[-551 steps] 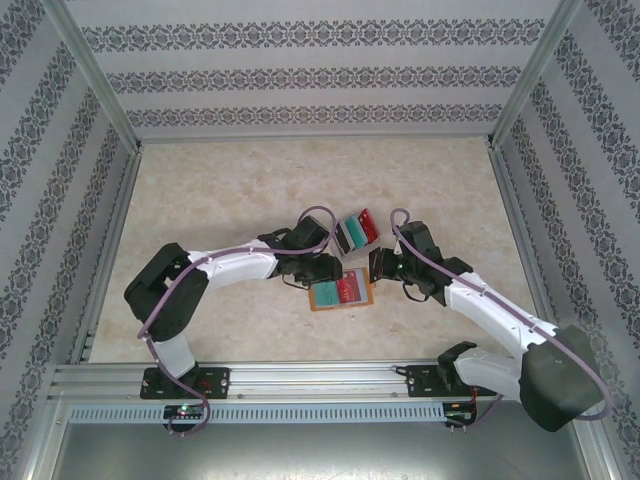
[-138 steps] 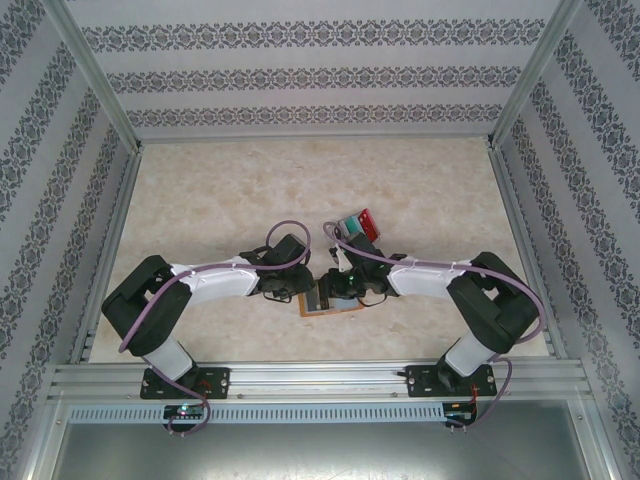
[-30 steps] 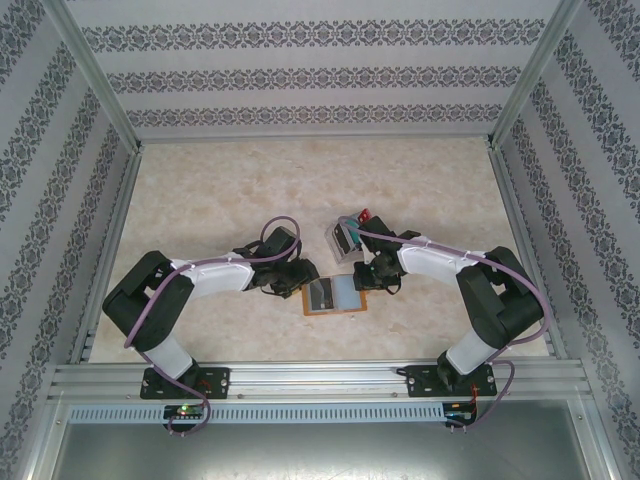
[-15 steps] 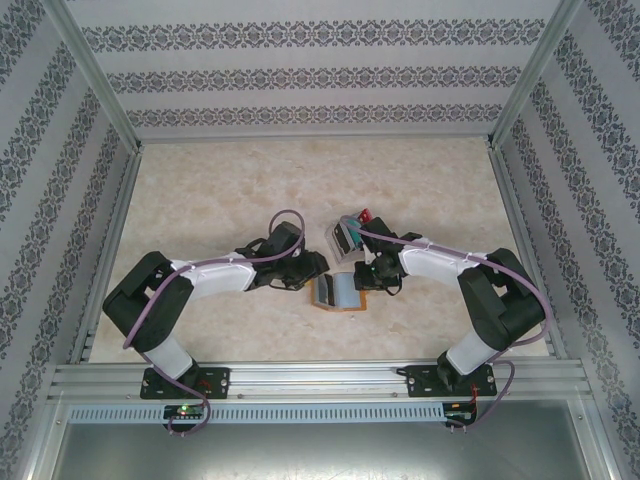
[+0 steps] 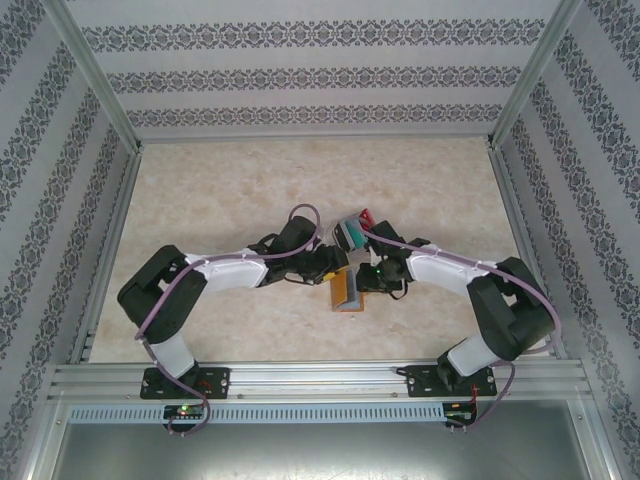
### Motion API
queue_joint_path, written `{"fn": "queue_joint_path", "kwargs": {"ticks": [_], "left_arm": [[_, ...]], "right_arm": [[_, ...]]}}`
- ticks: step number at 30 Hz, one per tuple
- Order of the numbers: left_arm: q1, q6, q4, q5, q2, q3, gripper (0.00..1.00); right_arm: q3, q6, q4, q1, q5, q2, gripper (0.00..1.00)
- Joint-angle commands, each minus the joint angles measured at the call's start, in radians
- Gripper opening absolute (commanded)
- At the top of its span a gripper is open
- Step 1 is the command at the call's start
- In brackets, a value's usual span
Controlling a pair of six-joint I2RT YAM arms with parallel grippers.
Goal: Put the credit cards into the card holder
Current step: Close the card holder at the bottom-center of the table, then move the card holder to the center of the table.
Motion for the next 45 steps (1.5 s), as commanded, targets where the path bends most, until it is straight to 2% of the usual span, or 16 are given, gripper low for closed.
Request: {"fn": "queue_joint_path", "kwargs": {"ticks": [1, 10, 19, 30, 34, 38, 43, 45], "left_arm": [[-0.016, -0.003, 0.031, 0.029, 0.038, 0.041, 0.46], [-0.019, 0.011, 0.003, 0.022, 0.052, 0.048, 0.47], [-0.021, 0.024, -0.013, 0.023, 0.053, 0.053, 0.46], [-0.024, 0.037, -0.044, 0.029, 0.059, 0.069, 0.47], [-0.024, 0.048, -0.058, 0.027, 0.055, 0.070, 0.47], [-0.024, 0.063, -0.082, 0.035, 0.054, 0.075, 0.47], [-0.026, 0.088, -0.112, 0.047, 0.069, 0.075, 0.45], [-0.026, 0.076, -0.095, 0.054, 0.085, 0.076, 0.41]], "right_arm": [[-0.028, 0.017, -0.050, -0.037, 0.018, -0.077, 0.33], [-0.057, 0.005, -0.064, -0.064, -0.073, -0.157, 0.30], [-0.052, 0.016, -0.084, -0.064, -0.063, -0.197, 0.18], [-0.058, 0.012, -0.090, -0.068, -0.083, -0.180, 0.15], [-0.062, 0.012, -0.097, -0.067, -0.072, -0.176, 0.11], [-0.067, 0.013, -0.097, -0.067, -0.063, -0.184, 0.03], [-0.069, 0.041, -0.048, -0.084, -0.121, -0.222, 0.00], [-0.072, 0.059, -0.025, -0.094, -0.146, -0.234, 0.01]]}}
